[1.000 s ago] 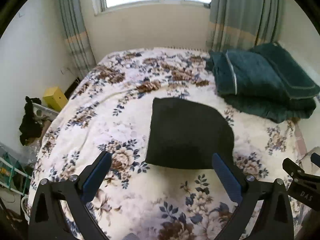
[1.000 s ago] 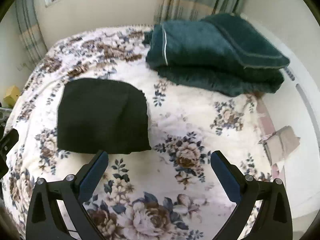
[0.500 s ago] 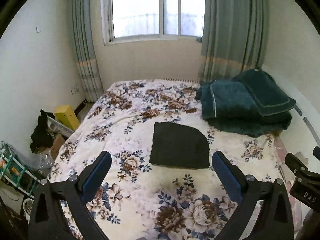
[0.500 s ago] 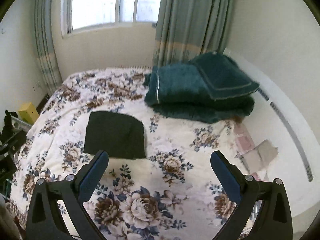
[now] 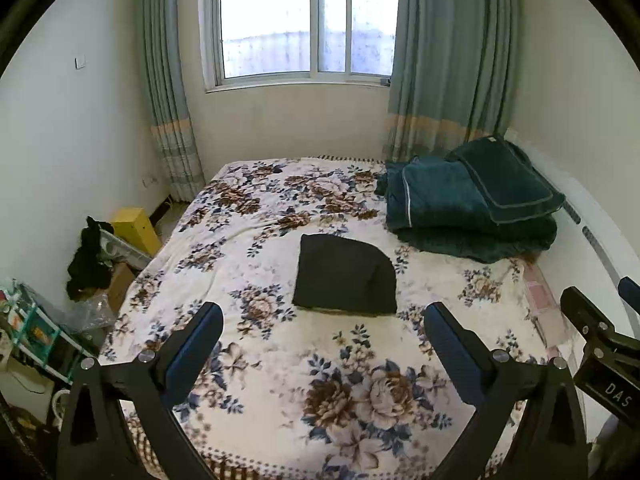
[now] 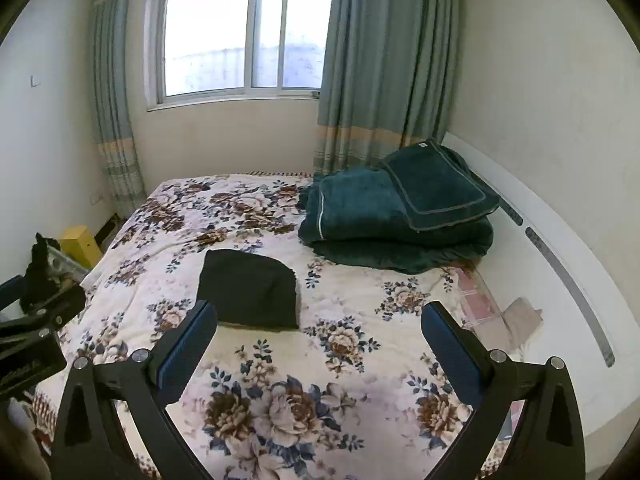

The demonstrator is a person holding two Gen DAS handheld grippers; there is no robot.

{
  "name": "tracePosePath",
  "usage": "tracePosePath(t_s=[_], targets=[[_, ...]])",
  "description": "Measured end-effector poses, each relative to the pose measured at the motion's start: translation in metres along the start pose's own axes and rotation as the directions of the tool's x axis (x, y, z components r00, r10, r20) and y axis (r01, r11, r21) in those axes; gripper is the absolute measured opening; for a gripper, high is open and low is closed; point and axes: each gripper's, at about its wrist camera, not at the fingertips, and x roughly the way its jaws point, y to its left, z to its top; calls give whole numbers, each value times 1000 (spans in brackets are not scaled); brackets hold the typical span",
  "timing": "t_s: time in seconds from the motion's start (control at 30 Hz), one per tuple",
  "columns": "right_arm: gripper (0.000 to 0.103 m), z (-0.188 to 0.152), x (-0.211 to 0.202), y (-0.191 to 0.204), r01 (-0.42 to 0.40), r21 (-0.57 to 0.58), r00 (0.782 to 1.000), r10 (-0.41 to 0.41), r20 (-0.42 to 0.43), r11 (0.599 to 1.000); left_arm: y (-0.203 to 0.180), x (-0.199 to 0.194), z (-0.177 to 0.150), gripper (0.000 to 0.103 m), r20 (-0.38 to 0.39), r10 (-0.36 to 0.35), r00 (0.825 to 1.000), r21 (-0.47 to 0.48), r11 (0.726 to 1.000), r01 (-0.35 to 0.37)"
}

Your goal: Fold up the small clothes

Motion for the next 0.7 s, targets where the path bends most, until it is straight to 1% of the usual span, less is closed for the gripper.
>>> tracePosePath(t_s=[0.1,0.2,0.27,0.4,0.5,0.7], targets=[[103,5,-15,-4,-21,7,1000,22,-21,1000,1,-10,2,103,-14,12,1000,-3,1000,-12],[103,10,-18,-6,-40,-14,999,40,-31,999,1,-23,2,103,-17,16,1000,-7,1000,-16],[103,15,-21,-4,-51,-30,998,50,-38,998,-1,-27,4,103,-11,39,999,-1,999,-39],[103,24,-20,-1,-74,-57,997,71,-43,996,0,-33,4,103,3,52,999,-13,999,-52],[103,32,-20,-2,-82,-54,996,80,-35,995,0,-34,5,103,13,62,998,-10,998,-62],[103,40,-18,-1,-86,-55,996,84,-28,995,2,-33,5,103,7,54,999,-14,998,-54]])
